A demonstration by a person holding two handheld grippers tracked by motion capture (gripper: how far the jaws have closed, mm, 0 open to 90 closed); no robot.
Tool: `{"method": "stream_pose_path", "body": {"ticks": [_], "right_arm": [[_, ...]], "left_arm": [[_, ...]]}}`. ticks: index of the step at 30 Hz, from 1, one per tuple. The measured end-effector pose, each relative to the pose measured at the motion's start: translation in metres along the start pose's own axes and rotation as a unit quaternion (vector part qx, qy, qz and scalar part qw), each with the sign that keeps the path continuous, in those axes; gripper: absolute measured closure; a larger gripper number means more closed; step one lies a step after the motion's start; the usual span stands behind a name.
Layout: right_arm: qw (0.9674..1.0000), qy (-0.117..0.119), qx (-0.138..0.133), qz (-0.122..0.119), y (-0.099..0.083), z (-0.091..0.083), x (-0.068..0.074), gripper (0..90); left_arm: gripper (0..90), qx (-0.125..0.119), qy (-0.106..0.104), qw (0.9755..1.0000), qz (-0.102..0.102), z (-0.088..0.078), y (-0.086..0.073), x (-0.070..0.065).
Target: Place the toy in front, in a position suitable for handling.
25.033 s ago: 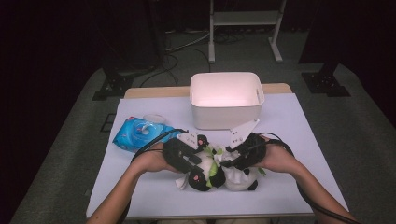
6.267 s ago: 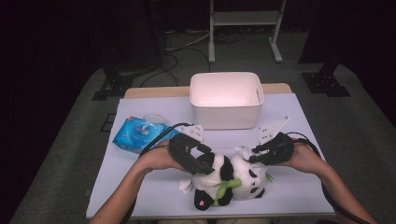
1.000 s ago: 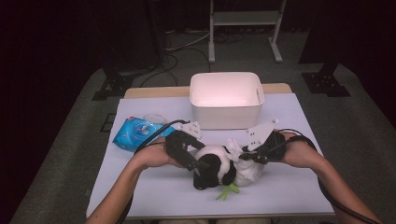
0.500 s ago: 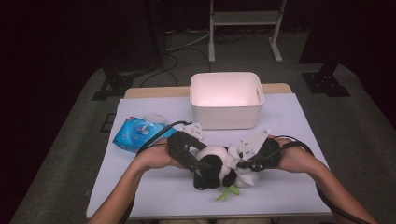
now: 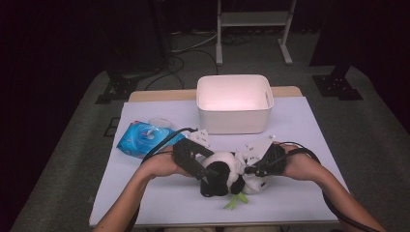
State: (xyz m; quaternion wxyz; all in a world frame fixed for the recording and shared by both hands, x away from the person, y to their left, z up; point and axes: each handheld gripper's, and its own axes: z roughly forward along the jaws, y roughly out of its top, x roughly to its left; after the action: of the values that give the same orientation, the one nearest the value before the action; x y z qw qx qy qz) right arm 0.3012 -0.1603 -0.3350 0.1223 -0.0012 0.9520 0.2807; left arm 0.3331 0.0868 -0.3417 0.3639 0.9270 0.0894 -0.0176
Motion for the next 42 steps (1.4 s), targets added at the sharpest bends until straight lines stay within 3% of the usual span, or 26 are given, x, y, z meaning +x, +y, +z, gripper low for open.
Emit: {"method": "stream_pose_path", "body": {"ticks": [4,8,14,20,23,31,42], "right_arm": [[0.9992,0.006,-0.033,0.022,-0.004,-0.011,-0.007,79.4],[0.9979,0.018,-0.054,0.031,0.001,-0.011,-0.009,79.4],[0.9972,0.031,-0.067,0.010,0.025,-0.003,-0.011,79.4],[0.9964,0.043,-0.073,0.009,0.037,0.005,-0.015,79.3],[0.9966,0.041,-0.069,0.018,0.032,0.002,-0.017,79.3],[0.9989,0.018,-0.028,0.033,0.002,-0.011,-0.017,79.1],[0.9948,-0.006,-0.052,0.087,-0.044,-0.033,-0.018,79.0]], "left_arm": [[27.2,-0.008,-0.004,1.0000,0.001,0.000,-0.002,0.000],[27.2,-0.010,-0.003,0.9999,0.001,0.001,0.000,0.000],[27.1,-0.005,0.000,1.0000,0.006,0.001,0.001,-0.002],[27.1,-0.011,0.000,0.9999,0.005,0.001,-0.002,0.000],[27.2,-0.008,0.002,0.9999,0.008,0.001,-0.002,-0.001],[27.2,-0.010,0.000,0.9999,0.004,0.000,-0.004,0.001],[27.2,-0.010,-0.004,0.9999,0.005,0.000,-0.004,0.002]]}}
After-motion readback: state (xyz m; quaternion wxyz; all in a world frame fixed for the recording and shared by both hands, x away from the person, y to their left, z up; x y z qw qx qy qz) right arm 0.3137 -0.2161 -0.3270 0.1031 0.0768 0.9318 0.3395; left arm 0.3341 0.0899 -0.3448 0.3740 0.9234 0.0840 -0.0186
